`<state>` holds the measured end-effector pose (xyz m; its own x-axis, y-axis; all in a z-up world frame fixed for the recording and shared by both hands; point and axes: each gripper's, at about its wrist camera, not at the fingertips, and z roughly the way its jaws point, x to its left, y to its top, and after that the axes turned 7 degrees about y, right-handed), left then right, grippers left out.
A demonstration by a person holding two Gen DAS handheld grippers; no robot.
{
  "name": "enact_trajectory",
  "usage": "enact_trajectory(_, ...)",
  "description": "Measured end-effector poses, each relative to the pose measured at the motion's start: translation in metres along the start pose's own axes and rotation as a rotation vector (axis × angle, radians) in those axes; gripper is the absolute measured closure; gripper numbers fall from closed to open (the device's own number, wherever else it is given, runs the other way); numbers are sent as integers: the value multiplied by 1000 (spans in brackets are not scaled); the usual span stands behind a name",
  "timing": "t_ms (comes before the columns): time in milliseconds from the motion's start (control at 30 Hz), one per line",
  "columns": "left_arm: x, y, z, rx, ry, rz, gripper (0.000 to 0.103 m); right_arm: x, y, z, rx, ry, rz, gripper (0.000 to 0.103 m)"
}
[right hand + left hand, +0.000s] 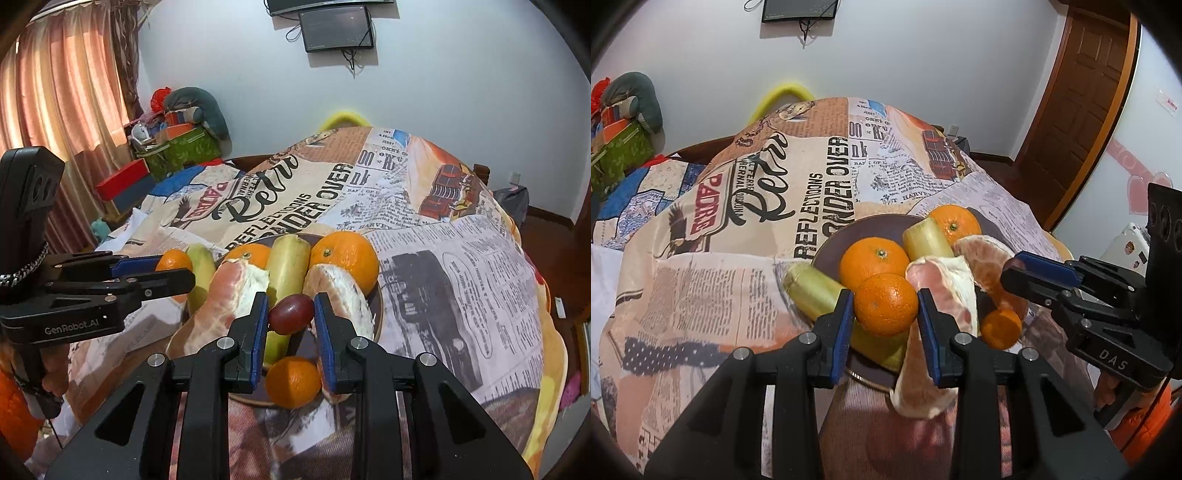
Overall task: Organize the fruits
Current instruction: 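Place the mandarin and the grape on the plate and open both grippers, then grasp a pomelo segment with the right gripper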
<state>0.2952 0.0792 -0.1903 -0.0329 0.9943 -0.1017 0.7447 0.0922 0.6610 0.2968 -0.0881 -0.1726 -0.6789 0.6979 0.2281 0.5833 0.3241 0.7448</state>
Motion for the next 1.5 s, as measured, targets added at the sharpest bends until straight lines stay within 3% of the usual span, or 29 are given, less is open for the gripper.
enact_trajectory(300, 2, 8, 18, 10, 5, -4, 69, -1, 2, 12, 5, 5, -10, 80)
enact_trajectory(367, 4, 7, 21, 14, 5, -10, 66, -2, 1, 15, 8, 3, -9, 80)
enact_trajectory(467, 5, 8, 23, 10, 22, -22, 52, -4, 0, 15, 0, 7, -4, 80)
enact_trajectory(700, 9, 10, 17, -2, 23, -42, 52, -4, 2, 14, -3, 4, -8, 74)
enact_trajectory(933, 8, 17, -21, -71, 25, -54, 52, 6, 11, -8, -49, -8, -27, 72)
enact_trajectory(1267, -12, 15, -115, -236, 25, -23, 52, 38, 25, -77, -181, -38, -77, 72)
enact_trajectory(1400, -19, 3, -143, -287, 22, -18, 38, 49, 22, -103, -228, -48, -83, 63)
enact_trajectory(1500, -25, -9, -142, -264, 32, 4, 38, 53, 13, -109, -226, -52, -82, 63)
